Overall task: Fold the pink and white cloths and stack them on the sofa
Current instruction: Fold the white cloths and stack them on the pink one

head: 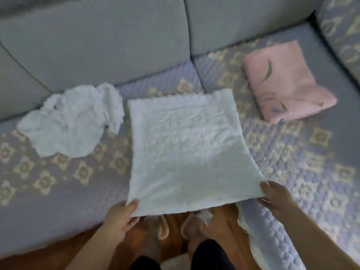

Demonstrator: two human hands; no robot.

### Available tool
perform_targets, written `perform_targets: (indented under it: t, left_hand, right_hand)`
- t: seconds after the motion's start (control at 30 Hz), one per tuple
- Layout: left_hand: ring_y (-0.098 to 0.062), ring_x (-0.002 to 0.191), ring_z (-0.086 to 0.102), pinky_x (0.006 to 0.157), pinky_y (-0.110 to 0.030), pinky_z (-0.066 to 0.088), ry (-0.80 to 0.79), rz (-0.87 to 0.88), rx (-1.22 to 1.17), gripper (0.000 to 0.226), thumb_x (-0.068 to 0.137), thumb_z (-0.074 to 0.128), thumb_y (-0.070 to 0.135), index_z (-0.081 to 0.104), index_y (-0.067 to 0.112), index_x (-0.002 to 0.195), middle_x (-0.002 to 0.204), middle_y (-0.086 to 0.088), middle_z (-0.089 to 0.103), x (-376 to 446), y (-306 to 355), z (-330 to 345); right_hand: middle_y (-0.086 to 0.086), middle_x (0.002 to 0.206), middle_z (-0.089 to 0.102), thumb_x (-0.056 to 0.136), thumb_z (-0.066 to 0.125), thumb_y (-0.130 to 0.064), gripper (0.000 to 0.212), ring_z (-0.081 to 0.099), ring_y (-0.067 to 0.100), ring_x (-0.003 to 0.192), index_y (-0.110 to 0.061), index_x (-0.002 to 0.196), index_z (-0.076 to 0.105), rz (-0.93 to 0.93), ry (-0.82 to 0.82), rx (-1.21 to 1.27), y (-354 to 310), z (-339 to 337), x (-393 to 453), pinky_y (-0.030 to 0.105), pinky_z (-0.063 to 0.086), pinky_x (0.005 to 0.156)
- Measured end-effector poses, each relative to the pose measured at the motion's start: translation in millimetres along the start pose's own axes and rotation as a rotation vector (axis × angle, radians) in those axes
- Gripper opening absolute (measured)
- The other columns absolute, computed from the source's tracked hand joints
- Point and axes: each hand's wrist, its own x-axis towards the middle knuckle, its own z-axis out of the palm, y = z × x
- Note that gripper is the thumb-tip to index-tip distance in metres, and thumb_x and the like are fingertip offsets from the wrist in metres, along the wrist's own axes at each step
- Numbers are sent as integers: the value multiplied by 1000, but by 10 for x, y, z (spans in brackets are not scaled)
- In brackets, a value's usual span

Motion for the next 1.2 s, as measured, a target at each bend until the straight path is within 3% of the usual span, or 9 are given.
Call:
perform_targets:
  t: [0.13, 0.3, 0.4, 0.47, 0.57, 0.7, 0.83, 1.0, 1.2]
  left_hand:
    - [-26, 101, 64, 74, -36, 53, -6, -71, -84, 23, 98, 62, 16, 62, 9, 120, 117, -11, 68, 335, -548, 183]
    - [-21, 73, 59, 65, -32, 50, -32, -72, -192, 40, 98, 59, 7, 50, 5, 136, 111, -22, 65, -21, -522, 64]
    - [-19, 73, 53, 63, -30, 46, -142, -27, -397, 59, 96, 55, 1, 42, 30, 146, 105, -15, 61, -291, -27, 46]
    - [-17, 77, 54, 57, -26, 52, -246, 0, -497, 51, 85, 69, 3, 58, 20, 132, 100, -12, 63, -408, 471, 101]
    - [-16, 73, 60, 53, -24, 57, -309, 106, -574, 34, 62, 73, 1, 65, 4, 95, 85, -11, 67, -333, 1274, 305]
    - [-28, 94, 70, 84, -37, 59, -256, 323, -659, 19, 92, 55, 19, 53, 10, 109, 101, -16, 65, 181, 2047, 729]
    - [-24, 99, 67, 79, -21, 49, -148, 622, 1, 21, 107, 36, 23, 55, 18, 114, 108, -14, 59, 782, 1911, 1170]
    - [-42, 143, 33, 116, -54, 30, 230, 1348, 1244, 60, 100, 36, 51, 42, 21, 151, 156, -19, 37, 1416, 1497, 1582]
    - [-41, 153, 4, 119, -64, 8, 311, 1338, 1440, 62, 101, 30, 57, 23, 33, 158, 167, -14, 10, 1674, 1465, 1830]
  right_hand:
    - [18, 95, 65, 99, 53, -14, 24, 66, 41, 88, -2, 118, 63, 16, 30, -173, 446, 67, 398, 60, 57, 83]
    - [8, 110, 62, 98, 62, -14, 57, 68, 34, 92, -30, 147, 41, 10, -22, -14, 300, -216, 60, 45, 60, 78]
    - [12, 95, 64, 97, 60, -9, 38, 62, 28, 62, -29, 129, 59, -108, -65, 16, -226, -311, -94, 30, 58, 52]
    - [12, 84, 64, 95, 60, -6, 15, 58, 20, 56, -14, 104, 70, -95, -127, 164, -720, -261, -75, 22, 52, 46]
    - [6, 68, 67, 98, 53, -7, 14, 63, 9, 49, -10, 90, 64, -85, -215, 460, -1478, 34, 192, 19, 51, 46]
    - [2, 80, 68, 101, 50, -26, 14, 70, 14, 64, -18, 95, 60, -212, -264, 530, -2079, 604, 778, 23, 57, 61]
    - [5, 97, 62, 98, 57, -24, 39, 64, 28, 84, -14, 135, 51, -339, 13, -196, -1860, 1136, 1230, 35, 54, 71]
    - [18, 146, 37, 90, 54, -18, 60, 34, 40, 131, -17, 147, 38, -715, 321, -881, -1804, 1525, 1453, 48, 32, 109]
    - [11, 166, 6, 103, 32, -51, 63, 4, 37, 152, -23, 158, 18, -1048, 306, -1259, -1835, 1934, 1877, 54, 8, 123]
